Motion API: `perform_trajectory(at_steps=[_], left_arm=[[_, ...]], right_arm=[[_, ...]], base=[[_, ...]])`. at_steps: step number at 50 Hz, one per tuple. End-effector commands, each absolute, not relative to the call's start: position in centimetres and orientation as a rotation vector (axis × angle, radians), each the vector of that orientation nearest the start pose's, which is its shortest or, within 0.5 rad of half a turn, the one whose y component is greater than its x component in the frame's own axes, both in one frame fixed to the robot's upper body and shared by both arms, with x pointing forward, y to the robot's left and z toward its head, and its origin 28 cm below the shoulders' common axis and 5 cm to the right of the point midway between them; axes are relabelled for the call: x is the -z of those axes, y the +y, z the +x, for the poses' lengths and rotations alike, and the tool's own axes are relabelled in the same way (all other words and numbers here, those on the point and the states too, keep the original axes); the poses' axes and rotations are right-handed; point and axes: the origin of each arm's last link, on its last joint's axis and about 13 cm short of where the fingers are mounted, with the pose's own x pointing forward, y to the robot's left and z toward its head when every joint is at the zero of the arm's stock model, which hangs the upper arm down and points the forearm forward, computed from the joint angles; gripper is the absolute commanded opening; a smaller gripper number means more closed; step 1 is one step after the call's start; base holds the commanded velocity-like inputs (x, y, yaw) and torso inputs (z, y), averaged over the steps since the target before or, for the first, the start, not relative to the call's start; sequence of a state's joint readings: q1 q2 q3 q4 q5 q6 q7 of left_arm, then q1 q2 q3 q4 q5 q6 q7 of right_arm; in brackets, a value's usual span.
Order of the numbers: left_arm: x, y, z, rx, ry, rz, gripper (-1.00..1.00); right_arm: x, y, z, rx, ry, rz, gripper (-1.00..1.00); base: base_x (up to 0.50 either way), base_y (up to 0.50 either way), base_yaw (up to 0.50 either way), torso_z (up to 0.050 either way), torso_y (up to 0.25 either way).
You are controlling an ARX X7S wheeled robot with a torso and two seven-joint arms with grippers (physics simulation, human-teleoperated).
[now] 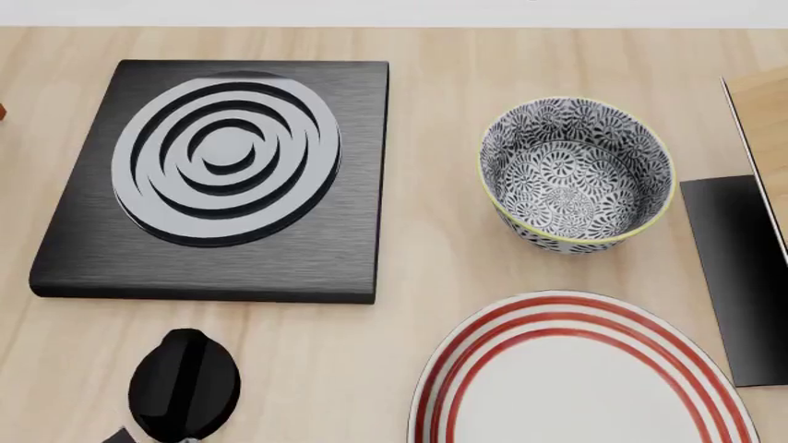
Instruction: Pick up the cream cheese and put it in the bowl.
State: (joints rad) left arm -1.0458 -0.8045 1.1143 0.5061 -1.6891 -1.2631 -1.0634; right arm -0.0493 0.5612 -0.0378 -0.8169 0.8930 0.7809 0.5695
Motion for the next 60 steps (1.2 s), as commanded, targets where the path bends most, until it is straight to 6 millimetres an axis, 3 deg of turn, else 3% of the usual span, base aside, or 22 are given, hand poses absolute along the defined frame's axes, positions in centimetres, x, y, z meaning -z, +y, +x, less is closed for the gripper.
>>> perform_trajectory(at_steps=[1,16,20,24,28,31,45,47,49,52,53,54,56,60], left_arm=[[-17.6,21.8,17.5,0.395,0.689,0.784,-1.00],[-20.1,21.4,15.6,0.405,0.576,0.743,-1.00],[-19.6,21.1,15.8,0.383,0.568,0.715,-1.00],[-20.4,21.0,15.5,0.375,0.535,0.694,-1.00],[-21.6,20.8,15.4,0.363,0.476,0.569,-1.00],[-21.4,20.5,15.3,0.355,0.437,0.585,-1.00],[-24.5,19.5,14.0,0.428,0.293,0.329,-1.00],[-23.3,19.3,14.1,0.437,0.267,0.292,-1.00],[-25.0,19.3,13.9,0.450,0.255,0.265,-1.00],[-25.7,19.1,13.7,0.488,0.229,0.176,-1.00],[-25.7,19.0,13.7,0.488,0.228,0.166,-1.00],[-24.4,18.7,14.0,0.488,0.235,0.156,-1.00],[-25.8,18.7,13.9,0.508,0.224,0.111,-1.00],[-26.5,18.5,13.8,0.542,0.189,0.021,-1.00]], right_arm=[[-12.6,-12.5,15.1,-0.077,0.227,0.040,1.00],[-12.8,-12.3,14.9,-0.080,0.223,0.033,1.00],[-12.9,-12.2,14.8,-0.081,0.220,0.033,1.00],[-12.9,-12.1,14.9,-0.083,0.221,0.032,1.00],[-13.1,-12.1,14.8,-0.081,0.216,0.030,1.00],[-13.2,-12.1,14.9,-0.081,0.215,0.032,1.00],[-13.4,-11.8,14.4,-0.089,0.194,0.041,1.00],[-13.4,-11.8,14.4,-0.090,0.191,0.043,1.00],[-13.4,-11.8,14.3,-0.096,0.190,0.054,1.00],[-13.4,-11.8,14.1,-0.103,0.186,0.070,1.00],[-13.4,-11.8,14.1,-0.104,0.186,0.077,1.00],[-13.5,-11.8,14.0,-0.112,0.186,0.090,1.00],[-13.6,-11.8,13.8,-0.117,0.181,0.093,1.00],[-13.8,-11.9,13.4,-0.122,0.165,0.128,1.00]], base=[[0.00,0.00,0.00,0.000,0.000],[0.00,0.00,0.00,0.000,0.000],[0.00,0.00,0.00,0.000,0.000],[0.00,0.00,0.00,0.000,0.000],[0.00,0.00,0.00,0.000,0.000],[0.00,0.00,0.00,0.000,0.000],[0.00,0.00,0.00,0.000,0.000],[0.00,0.00,0.00,0.000,0.000],[0.00,0.00,0.00,0.000,0.000],[0.00,0.00,0.00,0.000,0.000],[0.00,0.00,0.00,0.000,0.000],[0.00,0.00,0.00,0.000,0.000],[0.00,0.00,0.00,0.000,0.000],[0.00,0.00,0.00,0.000,0.000]])
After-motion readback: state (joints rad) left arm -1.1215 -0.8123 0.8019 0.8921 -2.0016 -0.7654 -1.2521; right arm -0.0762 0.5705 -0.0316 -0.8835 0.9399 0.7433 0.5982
